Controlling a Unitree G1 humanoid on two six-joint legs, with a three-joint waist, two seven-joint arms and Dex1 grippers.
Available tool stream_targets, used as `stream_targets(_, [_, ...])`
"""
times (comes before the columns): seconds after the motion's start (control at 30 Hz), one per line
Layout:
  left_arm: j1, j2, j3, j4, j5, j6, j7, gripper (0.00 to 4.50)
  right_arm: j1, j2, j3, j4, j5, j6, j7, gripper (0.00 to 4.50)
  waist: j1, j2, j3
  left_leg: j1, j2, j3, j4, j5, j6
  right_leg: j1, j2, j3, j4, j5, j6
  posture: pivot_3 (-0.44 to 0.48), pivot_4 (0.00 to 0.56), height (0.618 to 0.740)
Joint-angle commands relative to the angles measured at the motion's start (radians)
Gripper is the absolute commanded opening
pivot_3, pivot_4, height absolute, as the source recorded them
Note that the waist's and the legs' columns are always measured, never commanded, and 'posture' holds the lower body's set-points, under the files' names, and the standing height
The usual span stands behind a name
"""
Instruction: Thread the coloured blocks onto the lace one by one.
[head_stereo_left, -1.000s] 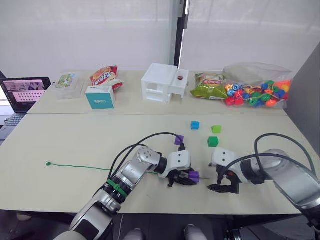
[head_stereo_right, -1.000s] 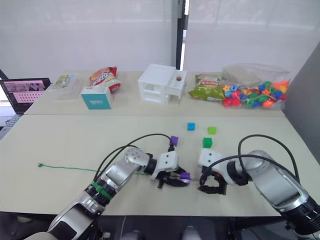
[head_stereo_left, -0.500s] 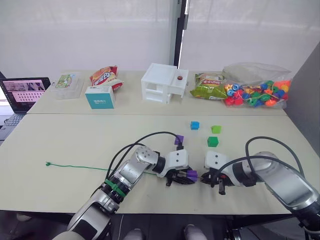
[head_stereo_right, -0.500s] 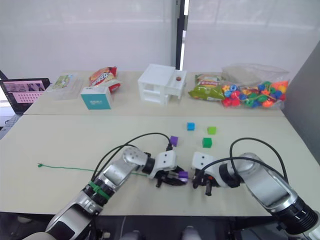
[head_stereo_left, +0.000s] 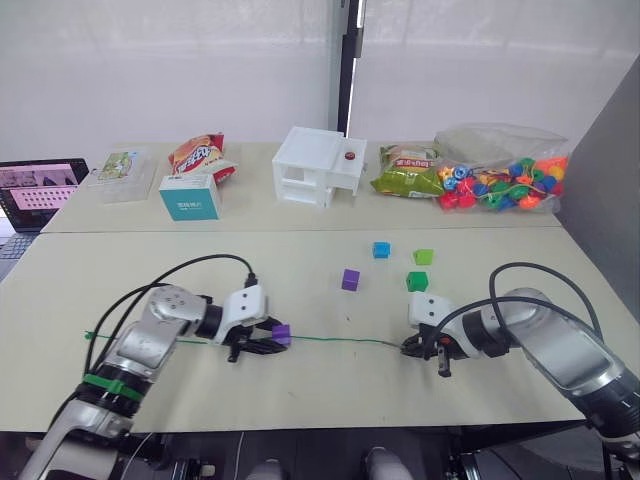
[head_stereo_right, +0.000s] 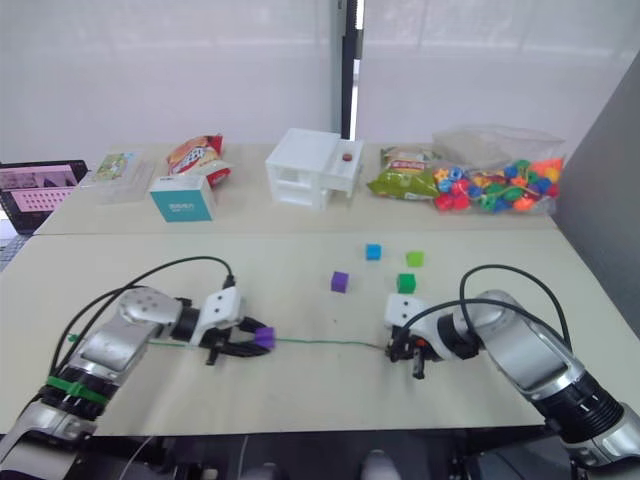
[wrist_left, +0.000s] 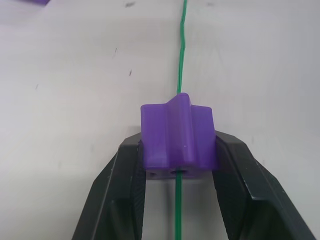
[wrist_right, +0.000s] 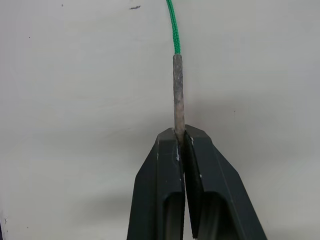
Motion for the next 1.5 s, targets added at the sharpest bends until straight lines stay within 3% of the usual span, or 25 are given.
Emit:
stream_targets(0.03, [0.056,0.207,0.137,0.274,0.039,-0.071,-0.041,1.38,-0.024,-0.003,-0.001,0.015,-0.011,-0.023,0.028,0.00,-0.009,0.001,0.000,0.002,0.001,0.000,-0.001,-0.001,0.001,0.000,0.002,0.000,0.000,0.000,-0.002,0.000,0.150,0.740])
stream_targets(0.1, [0.068,0.280,0.166,0.432,0.050,-0.144,-0.057,1.38,-0.038,0.015,0.001,0.022,-0.009,-0.027,0.031,0.00,-0.012,0.003,0.001,0.003,0.003,0.000,-0.003,-0.001,0.001,0.000,0.003,0.000,0.001,-0.001,-0.003,0.000,0.150,0.740])
stream_targets(0.2, [0.033,0.310,0.177,0.616,0.089,-0.242,-0.043,1.38,-0.050,0.043,0.001,0.023,-0.004,-0.027,0.033,0.00,0.008,0.004,0.002,0.003,0.003,0.001,-0.003,-0.001,0.002,0.000,0.003,0.000,0.000,-0.001,-0.003,0.000,0.150,0.740])
stream_targets(0.33, [-0.037,0.291,0.184,0.789,0.127,-0.369,-0.006,1.38,-0.059,0.070,0.009,0.027,-0.013,-0.027,0.035,0.00,0.046,0.002,0.001,-0.001,0.003,0.001,0.001,-0.001,0.001,0.001,0.002,-0.003,0.000,0.000,-0.002,0.000,0.150,0.740])
stream_targets(0.47, [-0.088,0.276,0.185,0.880,0.143,-0.405,-0.003,1.38,-0.062,0.083,0.012,0.025,-0.019,-0.024,0.035,0.00,0.053,0.002,0.001,-0.002,0.001,0.001,0.001,-0.001,0.001,0.001,0.001,-0.002,0.000,0.000,-0.002,0.000,0.150,0.740])
stream_targets(0.53, [-0.116,0.271,0.186,0.898,0.144,-0.392,-0.004,2.43,-0.062,0.086,0.011,0.021,-0.020,-0.020,0.035,0.00,0.052,0.002,0.001,-0.001,0.001,0.001,0.001,-0.001,0.001,0.000,0.001,-0.002,0.001,0.000,-0.002,0.000,0.150,0.740])
stream_targets(0.73, [-0.255,0.303,0.175,0.976,0.244,-0.432,0.209,4.39,-0.049,0.087,-0.001,0.001,-0.006,0.004,0.030,0.00,0.049,0.000,0.001,-0.002,0.001,0.000,0.002,-0.001,0.001,0.000,0.001,-0.003,0.009,0.000,-0.002,0.000,0.150,0.740])
stream_targets(0.9, [-0.431,0.269,0.232,0.987,0.196,-0.420,0.192,4.46,-0.034,0.089,-0.016,-0.024,0.007,0.032,0.018,0.00,0.050,-0.001,0.001,-0.002,0.001,-0.001,0.002,0.000,0.001,0.000,0.001,-0.003,0.009,0.000,-0.002,0.000,0.150,0.740])
stream_targets(1.07, [-0.569,0.128,0.277,0.861,0.060,-0.267,-0.059,4.46,-0.020,0.090,-0.024,-0.050,0.018,0.057,0.003,0.00,0.054,-0.001,0.001,-0.002,0.000,-0.001,0.003,0.000,0.000,0.001,0.000,-0.004,0.009,0.000,-0.002,0.000,0.150,0.740])
stream_targets(1.2, [-0.471,0.009,0.257,0.512,-0.074,-0.013,-0.177,4.46,-0.021,0.085,-0.029,-0.071,0.031,0.077,-0.006,0.00,0.038,-0.001,0.001,-0.003,0.000,-0.002,0.003,0.000,0.000,0.000,0.000,-0.004,0.009,0.000,-0.001,0.000,0.150,0.740])
stream_targets(1.37, [-0.221,-0.115,0.181,0.020,-0.142,0.145,-0.107,4.46,-0.018,0.077,-0.038,-0.101,0.045,0.101,-0.013,0.00,0.006,-0.001,0.001,-0.003,0.000,-0.003,0.002,0.000,0.000,-0.002,0.000,-0.002,0.009,0.000,-0.001,0.000,0.150,0.740])
stream_targets(1.5, [-0.114,-0.215,0.087,-0.115,-0.068,0.105,0.001,4.46,-0.014,0.080,-0.045,-0.125,0.060,0.122,-0.018,0.00,0.006,-0.001,0.001,-0.003,0.000,-0.003,0.002,0.000,0.000,-0.002,0.000,-0.001,0.010,0.000,-0.001,0.000,0.150,0.740])
